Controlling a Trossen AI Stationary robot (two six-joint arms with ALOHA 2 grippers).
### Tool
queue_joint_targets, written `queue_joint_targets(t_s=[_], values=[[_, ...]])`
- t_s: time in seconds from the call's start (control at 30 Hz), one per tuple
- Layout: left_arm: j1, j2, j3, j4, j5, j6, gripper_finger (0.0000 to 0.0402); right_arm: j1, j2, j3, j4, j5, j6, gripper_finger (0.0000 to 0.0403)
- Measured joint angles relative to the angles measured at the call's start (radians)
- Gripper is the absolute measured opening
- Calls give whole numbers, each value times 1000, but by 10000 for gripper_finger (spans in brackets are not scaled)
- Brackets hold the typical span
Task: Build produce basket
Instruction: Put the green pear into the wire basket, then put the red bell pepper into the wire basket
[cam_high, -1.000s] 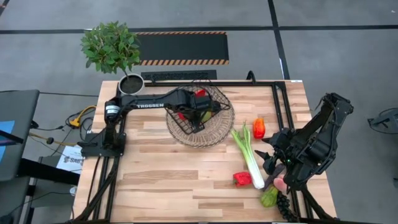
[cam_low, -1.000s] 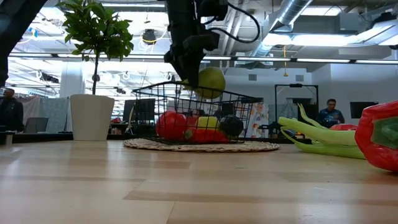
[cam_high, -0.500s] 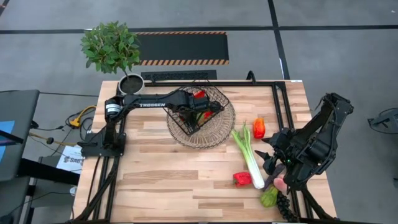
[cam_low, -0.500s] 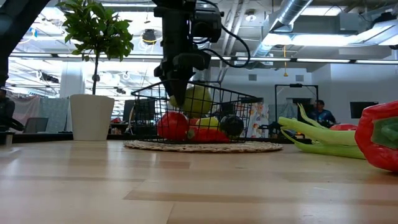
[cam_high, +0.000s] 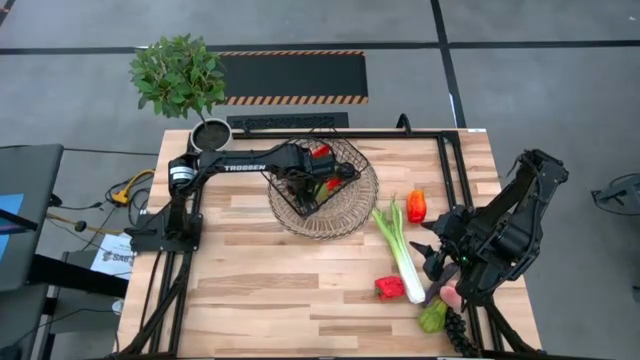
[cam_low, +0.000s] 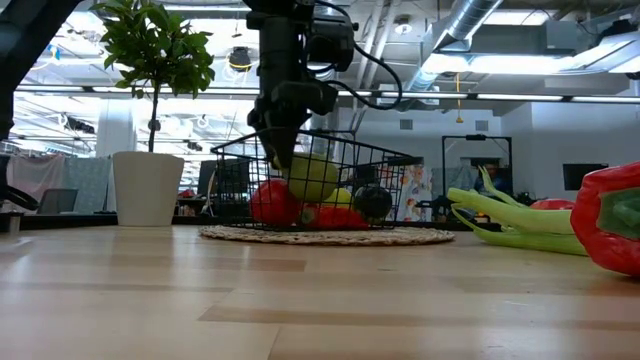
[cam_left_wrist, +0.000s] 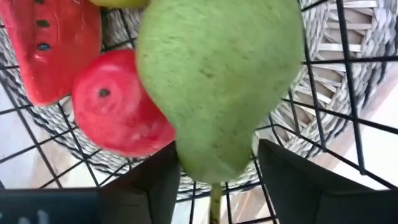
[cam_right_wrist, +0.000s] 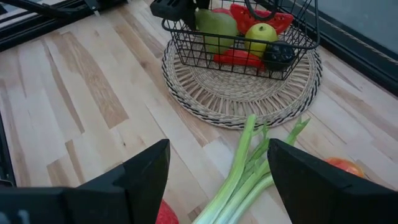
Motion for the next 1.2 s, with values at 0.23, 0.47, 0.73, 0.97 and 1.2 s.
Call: queue_joint_targets(t_s=[0.23, 0.47, 0.73, 0.97, 1.2], values=[[0, -1, 1, -53, 36, 8, 236, 0, 0, 0, 0, -1, 0, 291], [0, -7, 113, -214, -36, 2, 242, 0, 0, 0, 0, -2, 0, 291], [0, -8, 296, -235, -23, 14, 242, 0, 0, 0, 0, -2, 0, 291], [-63, -3, 314, 127, 200, -44, 242, 0, 0, 0, 0, -70, 17, 291], [-234, 2, 298, 383, 274, 9, 242, 45, 0, 0, 9, -183, 59, 291]])
